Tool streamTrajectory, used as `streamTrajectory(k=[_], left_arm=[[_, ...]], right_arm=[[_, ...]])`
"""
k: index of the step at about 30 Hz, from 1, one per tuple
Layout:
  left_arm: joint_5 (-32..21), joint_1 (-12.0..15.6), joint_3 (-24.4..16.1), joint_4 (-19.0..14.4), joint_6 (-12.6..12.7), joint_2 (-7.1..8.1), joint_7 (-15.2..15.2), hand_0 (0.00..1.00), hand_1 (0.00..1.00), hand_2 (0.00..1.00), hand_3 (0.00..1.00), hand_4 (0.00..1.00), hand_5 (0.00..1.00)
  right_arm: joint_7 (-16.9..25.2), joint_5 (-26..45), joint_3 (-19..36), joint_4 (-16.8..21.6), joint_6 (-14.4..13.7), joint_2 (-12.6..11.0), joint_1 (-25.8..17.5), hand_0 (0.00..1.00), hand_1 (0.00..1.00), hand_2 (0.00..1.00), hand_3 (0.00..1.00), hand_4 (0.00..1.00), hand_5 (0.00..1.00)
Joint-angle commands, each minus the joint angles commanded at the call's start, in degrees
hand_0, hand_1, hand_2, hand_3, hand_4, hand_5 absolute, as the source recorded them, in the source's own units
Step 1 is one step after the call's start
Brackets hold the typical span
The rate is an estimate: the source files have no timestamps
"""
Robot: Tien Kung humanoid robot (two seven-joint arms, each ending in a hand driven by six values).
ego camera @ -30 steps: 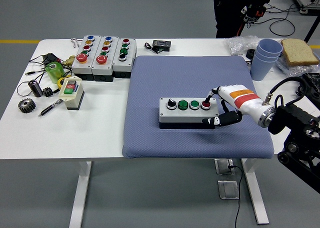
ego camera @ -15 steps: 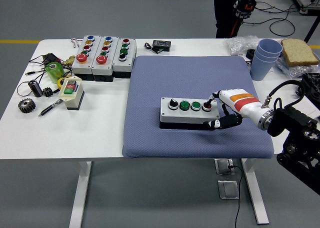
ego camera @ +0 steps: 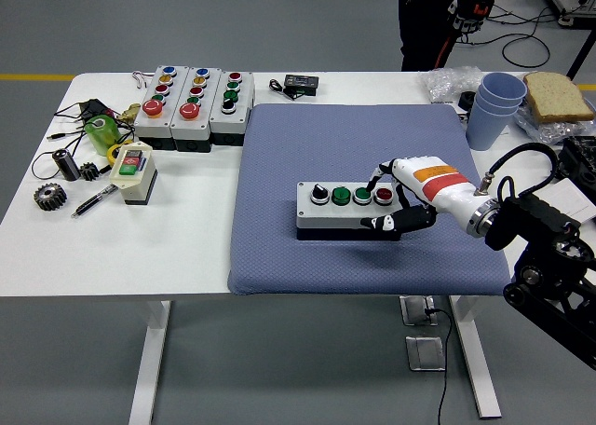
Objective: Pick up the button,place it on the desk,press the button,press the button
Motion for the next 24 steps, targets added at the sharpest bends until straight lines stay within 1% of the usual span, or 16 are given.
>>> streamTrajectory(k=[5,9,17,24], left_arm=[[0.0,0.0,0.0,0.0,0.0,-0.03,0.0,0.621,0.655,0.672,0.590,0.337,0.637],[0.0,0.0,0.0,0.0,0.0,-0.02,0.0,0.620,0.655,0.672,0.589,0.338,0.638],[0.1,0.1,0.0,0.0,0.0,-0.03,0.0,0.621,0.656,0.673,0.589,0.338,0.639],[0.3,0.2,-0.1,0.0,0.0,-0.06,0.0,0.621,0.656,0.673,0.590,0.337,0.640]], right_arm=[[-0.1,0.0,-0.3,-1.2,-0.2,1.3,0.2,0.134,0.002,0.161,0.594,0.896,0.524],[-0.2,0.1,-0.5,-1.8,-0.1,1.7,0.3,0.134,0.002,0.160,0.594,0.894,0.523],[-0.5,0.1,-1.3,-3.5,0.5,2.2,0.1,0.135,0.002,0.160,0.595,0.887,0.515],[-0.6,0.0,-1.6,-3.6,0.6,2.1,-0.1,0.136,0.002,0.160,0.596,0.885,0.515]])
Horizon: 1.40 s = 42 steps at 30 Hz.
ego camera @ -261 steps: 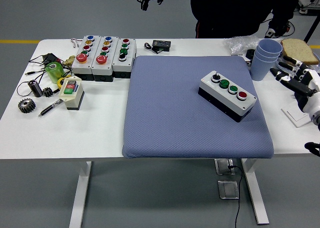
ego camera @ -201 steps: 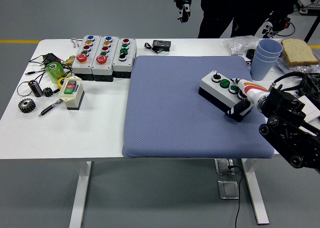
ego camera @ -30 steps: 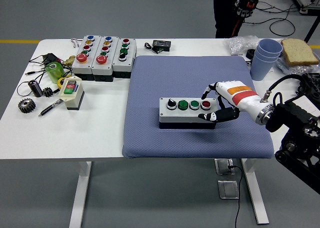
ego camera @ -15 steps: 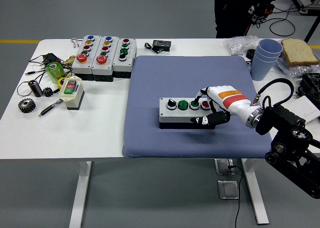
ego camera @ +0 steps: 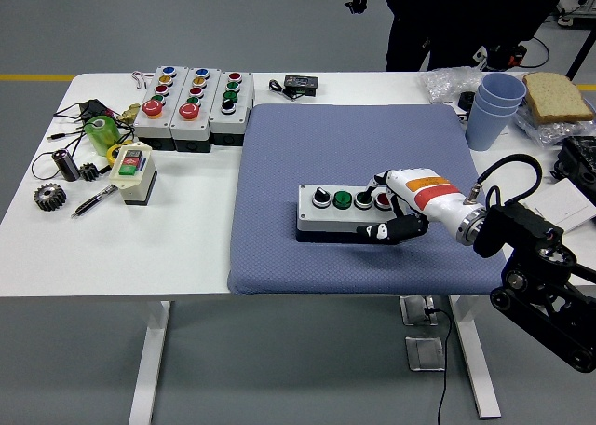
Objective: Pick up the button,place it on the desk,press the button,press the button
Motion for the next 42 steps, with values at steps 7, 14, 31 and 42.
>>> streamTrajectory(k=[7,14,31,42], left_arm=[[0.4,0.2,-0.2,0.0,0.0,0.00,0.1,0.621,0.656,0.674,0.590,0.337,0.642],[0.6,0.3,-0.1,0.0,-0.1,0.02,0.1,0.622,0.657,0.675,0.590,0.337,0.643],[-0.1,0.0,0.4,0.0,0.0,0.06,-0.1,0.622,0.657,0.674,0.592,0.333,0.643],[-0.6,-0.2,1.0,0.0,0.1,0.05,-0.1,0.622,0.658,0.675,0.593,0.333,0.643]], right_arm=[[0.4,0.2,3.0,2.5,-1.2,-0.7,-0.1,0.137,0.002,0.160,0.596,0.884,0.514],[3.6,9.1,6.8,3.0,-5.7,-1.4,-1.4,0.147,0.002,0.178,0.599,0.883,0.516],[10.4,49.7,13.9,1.6,-10.8,-1.2,-5.8,0.668,0.621,0.692,0.722,0.852,0.472],[15.8,76.5,16.4,-0.1,-20.4,-1.2,-7.4,0.688,0.636,0.698,0.682,0.809,0.411]])
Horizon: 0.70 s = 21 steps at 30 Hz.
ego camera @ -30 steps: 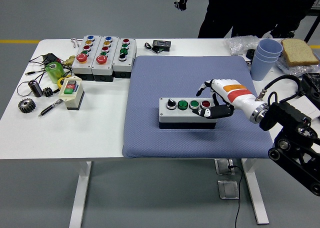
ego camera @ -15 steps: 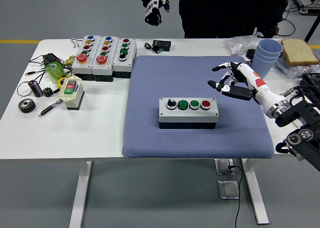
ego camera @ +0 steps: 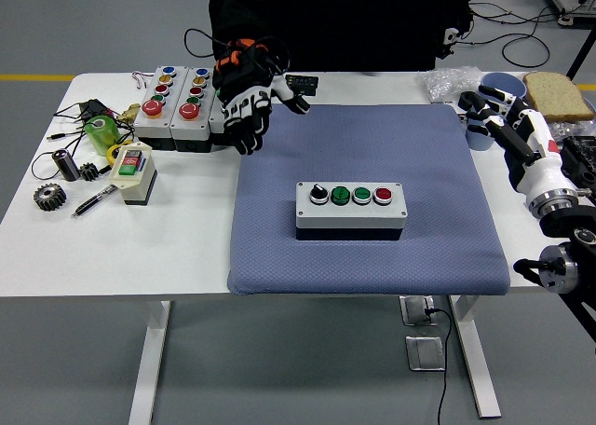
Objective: Pick up the button,place it on the desk,press the button,press the button
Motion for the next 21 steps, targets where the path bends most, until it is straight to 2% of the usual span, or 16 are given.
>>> streamTrajectory(k=[5,6,9,21], left_arm=[[0.0,0.0,0.2,0.0,0.0,-0.04,0.0,0.622,0.658,0.675,0.593,0.334,0.645],[0.0,0.0,0.2,0.0,0.0,-0.06,0.0,0.622,0.658,0.675,0.593,0.334,0.645],[0.0,-0.1,0.3,0.0,0.0,-0.05,0.0,0.622,0.658,0.675,0.593,0.334,0.645],[-0.2,-0.1,0.4,0.0,0.0,-0.04,0.0,0.622,0.657,0.675,0.593,0.332,0.640]], right_arm=[[-0.1,11.9,0.0,-0.5,0.0,-0.1,-0.5,0.693,0.640,0.699,0.674,0.802,0.421],[-0.2,16.8,-0.1,-0.6,0.1,0.0,-0.5,0.693,0.640,0.699,0.674,0.802,0.421],[-0.4,21.4,-0.1,-0.7,0.3,0.0,-0.6,0.693,0.640,0.699,0.674,0.802,0.421],[-0.8,23.5,-0.2,-1.0,0.6,-0.2,-0.8,0.703,0.644,0.701,0.665,0.789,0.409]])
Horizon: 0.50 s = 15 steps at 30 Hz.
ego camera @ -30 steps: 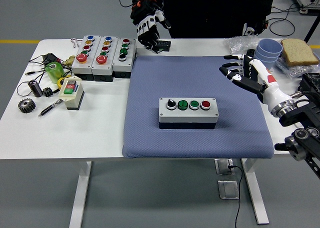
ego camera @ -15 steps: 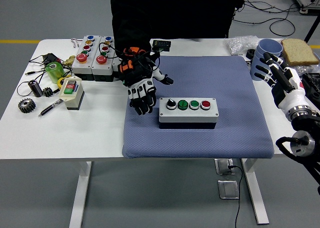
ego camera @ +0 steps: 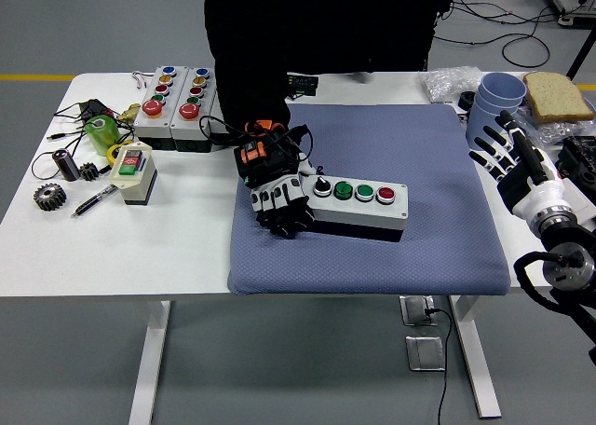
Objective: Pick up the button,place it on the desk,press the button,press the button
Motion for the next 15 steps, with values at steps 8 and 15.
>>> streamTrajectory(k=[8,15], left_arm=[[-0.3,0.0,0.3,0.0,0.0,0.03,0.0,0.622,0.657,0.674,0.593,0.333,0.640],[0.3,0.2,0.0,0.0,0.0,-0.06,0.1,0.622,0.657,0.675,0.593,0.333,0.640]], right_arm=[[-0.1,0.4,-0.1,-0.1,0.0,0.1,0.0,0.706,0.643,0.699,0.657,0.762,0.371],[0.0,0.5,-0.7,-0.4,0.0,0.8,0.1,0.708,0.643,0.700,0.656,0.760,0.367]])
